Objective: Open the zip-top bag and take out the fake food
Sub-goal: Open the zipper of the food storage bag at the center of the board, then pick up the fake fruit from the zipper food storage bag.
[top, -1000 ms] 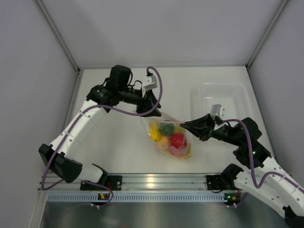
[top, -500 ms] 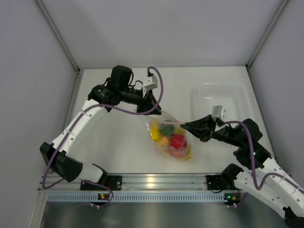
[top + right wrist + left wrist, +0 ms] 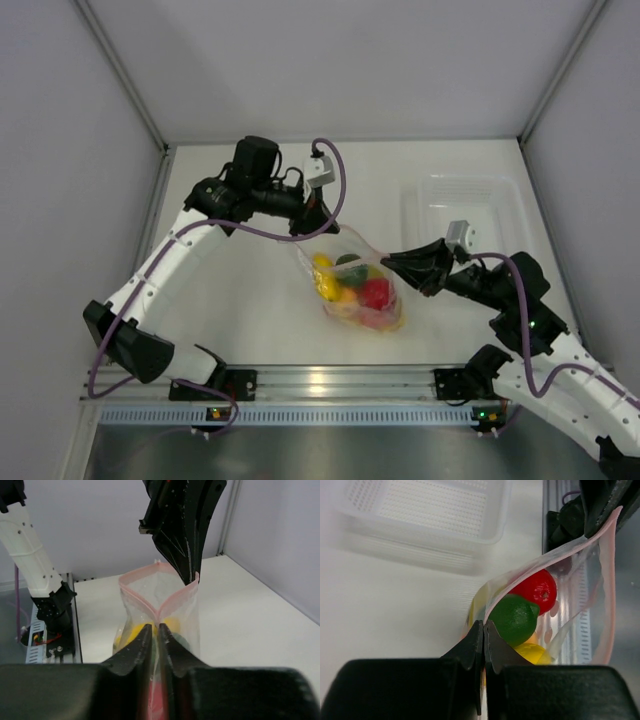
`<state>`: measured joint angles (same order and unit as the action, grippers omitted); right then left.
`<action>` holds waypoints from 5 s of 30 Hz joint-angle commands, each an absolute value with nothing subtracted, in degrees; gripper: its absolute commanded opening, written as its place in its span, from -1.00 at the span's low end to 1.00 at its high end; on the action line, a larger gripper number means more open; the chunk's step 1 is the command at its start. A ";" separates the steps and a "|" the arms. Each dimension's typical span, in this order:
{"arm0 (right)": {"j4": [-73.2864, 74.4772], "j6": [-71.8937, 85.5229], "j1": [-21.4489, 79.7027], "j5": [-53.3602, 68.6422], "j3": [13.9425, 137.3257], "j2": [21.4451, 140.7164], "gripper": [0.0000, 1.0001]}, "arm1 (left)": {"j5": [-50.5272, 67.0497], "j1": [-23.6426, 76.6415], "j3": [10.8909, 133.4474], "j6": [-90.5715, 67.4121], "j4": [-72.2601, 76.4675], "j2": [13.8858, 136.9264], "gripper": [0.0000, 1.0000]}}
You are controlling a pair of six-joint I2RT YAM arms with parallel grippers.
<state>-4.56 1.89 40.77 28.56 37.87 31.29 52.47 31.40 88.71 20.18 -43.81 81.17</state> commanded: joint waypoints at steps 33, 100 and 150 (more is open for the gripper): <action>-0.79 27.94 41.48 3.78 44.74 43.85 0.85 | -4.56 38.76 97.31 -9.13 -39.47 84.11 -1.00; -7.99 8.35 41.22 11.60 35.42 55.89 0.58 | 9.75 50.45 70.93 -26.10 -10.46 70.58 -1.00; -18.55 16.08 46.23 5.98 33.93 62.58 -0.32 | 0.88 49.92 61.00 -27.42 -4.48 67.14 -1.00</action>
<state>-17.04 16.27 44.95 7.44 34.13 65.71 3.29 49.98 61.39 -27.77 -9.80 67.75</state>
